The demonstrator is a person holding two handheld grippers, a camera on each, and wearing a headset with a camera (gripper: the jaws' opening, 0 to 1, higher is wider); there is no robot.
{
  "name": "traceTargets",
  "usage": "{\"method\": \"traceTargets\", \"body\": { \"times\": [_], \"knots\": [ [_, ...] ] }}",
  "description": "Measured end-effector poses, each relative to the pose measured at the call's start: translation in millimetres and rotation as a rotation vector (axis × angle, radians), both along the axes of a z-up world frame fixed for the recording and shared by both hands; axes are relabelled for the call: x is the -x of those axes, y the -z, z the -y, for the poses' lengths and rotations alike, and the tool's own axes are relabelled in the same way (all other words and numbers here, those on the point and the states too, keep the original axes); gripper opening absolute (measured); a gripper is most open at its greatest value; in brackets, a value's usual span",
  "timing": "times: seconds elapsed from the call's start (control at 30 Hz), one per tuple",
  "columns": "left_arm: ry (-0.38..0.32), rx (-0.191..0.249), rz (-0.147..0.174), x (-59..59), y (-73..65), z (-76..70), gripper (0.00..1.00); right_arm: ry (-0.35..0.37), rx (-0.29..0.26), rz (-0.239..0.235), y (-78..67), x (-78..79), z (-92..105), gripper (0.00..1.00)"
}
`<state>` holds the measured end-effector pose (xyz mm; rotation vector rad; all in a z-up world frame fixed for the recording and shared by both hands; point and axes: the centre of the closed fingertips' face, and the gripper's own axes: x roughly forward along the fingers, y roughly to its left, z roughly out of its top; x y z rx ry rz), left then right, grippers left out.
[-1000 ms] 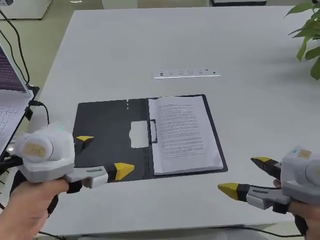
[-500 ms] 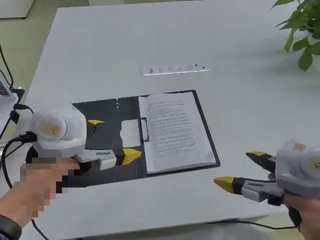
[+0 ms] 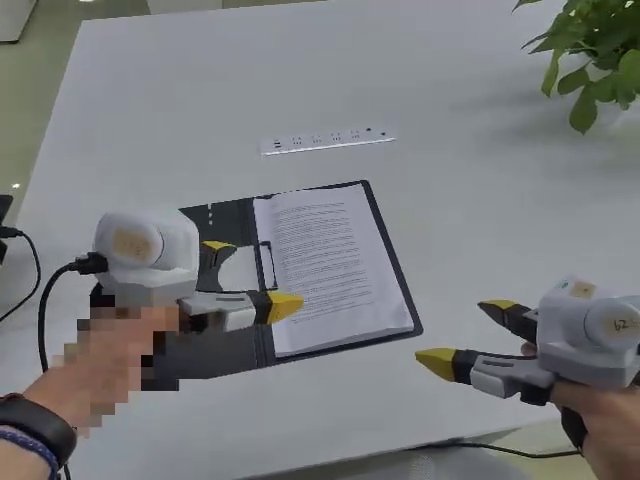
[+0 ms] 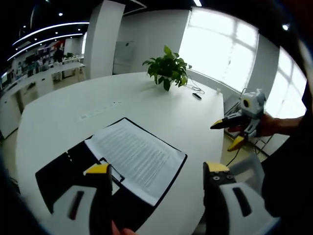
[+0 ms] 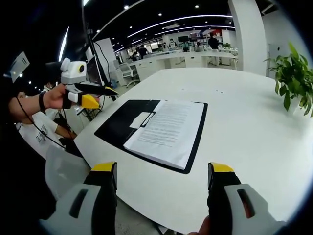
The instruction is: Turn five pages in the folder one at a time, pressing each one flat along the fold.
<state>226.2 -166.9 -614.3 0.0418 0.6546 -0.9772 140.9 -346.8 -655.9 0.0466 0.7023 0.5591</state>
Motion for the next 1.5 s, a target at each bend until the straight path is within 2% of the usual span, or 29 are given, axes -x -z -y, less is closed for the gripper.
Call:
{"method": "traceTargets", "body": {
  "times": [0.13,0.3,0.57,0.7,0.87,0.97,1.07,1.23,1.5],
  "knots": [
    [0.015,0.005,-0.011,-5.1,5.7,18.1,0.75,0.0,0.0,-0.005,2.2,-2.1,3.3,0.75],
    [0.054,-0.013,-0.01,-7.1,12.5,37.8,0.75,0.001,-0.004,-0.009,3.5,-3.5,6.7,0.74],
    [0.109,-0.049,-0.004,-14.4,26.0,78.0,0.75,0.006,-0.015,-0.014,7.0,-5.7,12.5,0.74],
    [0.144,-0.056,-0.014,-10.9,35.4,97.5,0.75,0.006,-0.014,-0.016,7.6,-5.1,14.7,0.73],
    [0.178,-0.087,-0.016,-5.4,53.5,120.8,0.74,0.026,-0.024,-0.019,8.8,-3.8,21.5,0.73],
    [0.181,-0.094,-0.022,-4.1,60.9,128.3,0.74,0.031,-0.024,-0.021,9.5,-2.5,23.5,0.73],
    [0.193,-0.119,-0.027,-3.4,79.2,137.7,0.74,0.041,-0.025,-0.026,11.9,-0.1,27.7,0.72],
    [0.204,-0.161,-0.039,-3.3,101.7,143.5,0.74,0.058,-0.03,-0.031,13.7,3.1,33.1,0.72],
    [0.164,-0.226,-0.021,-18.2,125.3,144.0,0.73,0.061,-0.029,-0.048,18.5,5.2,35.6,0.72]
  ]
}}
